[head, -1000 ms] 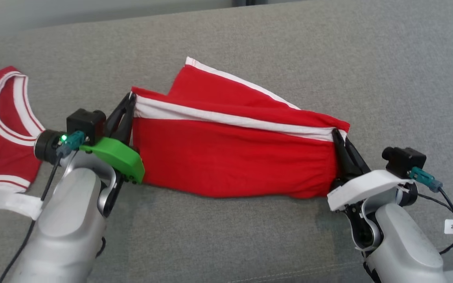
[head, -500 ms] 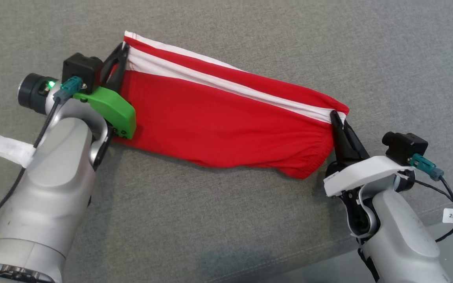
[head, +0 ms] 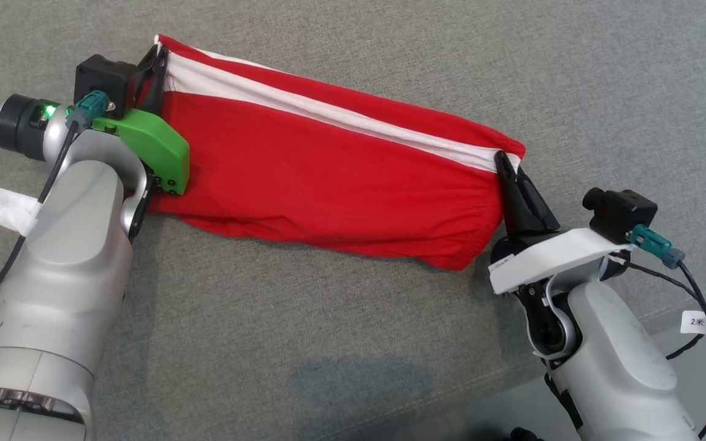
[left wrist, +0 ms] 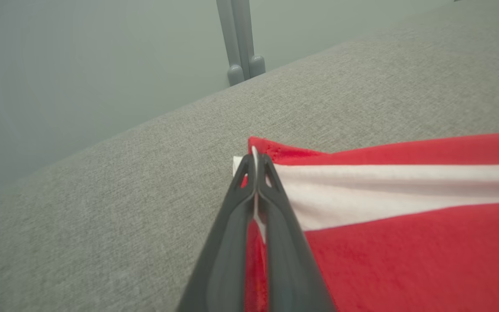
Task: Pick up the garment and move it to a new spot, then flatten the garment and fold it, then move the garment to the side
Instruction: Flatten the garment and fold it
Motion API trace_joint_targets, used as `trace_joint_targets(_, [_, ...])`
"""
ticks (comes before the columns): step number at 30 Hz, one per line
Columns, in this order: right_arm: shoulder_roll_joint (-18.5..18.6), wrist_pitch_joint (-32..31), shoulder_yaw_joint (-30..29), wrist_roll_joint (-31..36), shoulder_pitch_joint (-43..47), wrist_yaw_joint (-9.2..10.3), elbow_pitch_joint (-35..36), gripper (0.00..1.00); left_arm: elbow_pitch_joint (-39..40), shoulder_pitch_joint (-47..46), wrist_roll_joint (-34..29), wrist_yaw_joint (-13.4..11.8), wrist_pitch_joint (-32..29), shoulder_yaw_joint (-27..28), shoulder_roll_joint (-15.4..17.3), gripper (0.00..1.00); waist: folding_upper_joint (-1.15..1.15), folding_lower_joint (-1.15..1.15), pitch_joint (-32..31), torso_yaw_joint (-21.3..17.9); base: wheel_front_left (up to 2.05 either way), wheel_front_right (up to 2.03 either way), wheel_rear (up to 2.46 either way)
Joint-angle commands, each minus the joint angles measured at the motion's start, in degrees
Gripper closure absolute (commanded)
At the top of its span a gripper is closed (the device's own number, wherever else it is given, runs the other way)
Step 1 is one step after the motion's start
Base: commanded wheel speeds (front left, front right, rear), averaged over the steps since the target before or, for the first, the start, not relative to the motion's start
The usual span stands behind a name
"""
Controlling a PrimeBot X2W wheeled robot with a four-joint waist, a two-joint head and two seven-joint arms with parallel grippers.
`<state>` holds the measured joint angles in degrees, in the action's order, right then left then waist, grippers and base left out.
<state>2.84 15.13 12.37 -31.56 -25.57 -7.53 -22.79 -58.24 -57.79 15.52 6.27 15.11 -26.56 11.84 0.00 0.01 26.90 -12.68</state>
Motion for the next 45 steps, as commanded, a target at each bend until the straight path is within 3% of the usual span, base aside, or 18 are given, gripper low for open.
trace_joint_targets(1, [0.2, 0.0, 0.1, 0.1, -0.7, 0.08, -0.1, 0.54, -0.2, -0.3, -0.3, -0.3, 0.1, 0.2, 0.1, 0.91, 0.00, -0.01, 0.0, 0.0, 0.00, 0.00, 0.00])
trace_joint_targets(2, [0.2, 0.0, 0.1, 0.5, -0.7, 0.08, -0.2, 0.00, -0.1, -0.1, -0.3, -0.2, 0.1, 0.4, 0.0, 0.57, 0.00, -0.01, 0.0, 0.1, 0.00, 0.00, 0.00])
trace_joint_targets(3, [0.2, 0.0, 0.0, 1.1, -0.8, 0.08, -0.1, 0.00, 0.2, 0.3, 0.0, -0.1, 0.1, 0.8, -0.3, 0.00, 0.00, -0.01, -0.1, 0.2, 0.00, 0.00, 0.00])
trace_joint_targets(14, [0.2, 0.0, -7.7, 11.1, 2.7, 0.08, 2.4, 0.00, 3.9, 5.3, 2.8, 1.1, 0.1, 4.4, -2.4, 0.00, 0.00, -0.01, -3.7, 2.3, 0.00, 0.00, 0.00])
trace_joint_targets(22, [0.1, 0.0, -13.3, 13.0, 7.1, 0.07, 2.2, 0.00, -0.9, 9.5, 5.0, 1.2, 0.0, 5.2, -2.9, 0.00, 0.00, -0.01, -6.5, 3.0, 0.00, 0.00, 0.00])
trace_joint_targets(30, [0.1, 0.0, -13.3, 12.6, 7.5, 0.08, 1.7, 0.00, -9.4, 11.1, 8.2, 1.2, -1.0, 3.8, -5.1, 0.00, 0.00, -0.01, -7.1, 2.2, 0.00, 0.00, 0.00])
trace_joint_targets(31, [0.1, 0.0, -13.3, 12.5, 7.4, 0.07, 1.6, 0.00, -10.0, 11.1, 8.5, 1.2, -1.0, 3.4, -5.5, 0.28, 0.00, -0.01, -7.2, 2.2, 0.00, 0.00, 0.00])
trace_joint_targets(32, [0.1, 0.0, -13.3, 12.5, 7.4, 0.08, 1.7, 0.00, -10.5, 11.3, 8.9, 1.2, -1.2, 3.0, -5.9, 0.76, 0.00, -0.01, -7.3, 2.2, 0.00, 0.00, 0.00])
trace_joint_targets(33, [0.1, 0.0, -13.3, 12.6, 7.5, 0.07, 1.6, 0.00, -10.8, 11.7, 9.5, 1.2, -1.6, 2.6, -6.2, 1.00, 0.00, -0.01, -7.5, 2.2, 0.00, 0.00, 0.00])
trace_joint_targets(40, [0.1, 0.0, -14.3, 12.7, 9.1, 0.07, 1.1, 0.00, -10.3, 13.8, 12.5, 1.2, -0.7, 1.2, -6.5, 1.00, 0.00, -0.01, -10.6, 3.8, 0.00, 0.00, 0.00])
trace_joint_targets(45, [0.1, 0.0, -14.2, 11.4, 10.7, 0.08, 0.1, 0.00, -7.5, 16.2, 14.7, 1.0, 0.0, 3.2, -5.9, 1.00, 0.00, -0.01, -14.6, 6.7, 0.00, 0.00, 0.00])
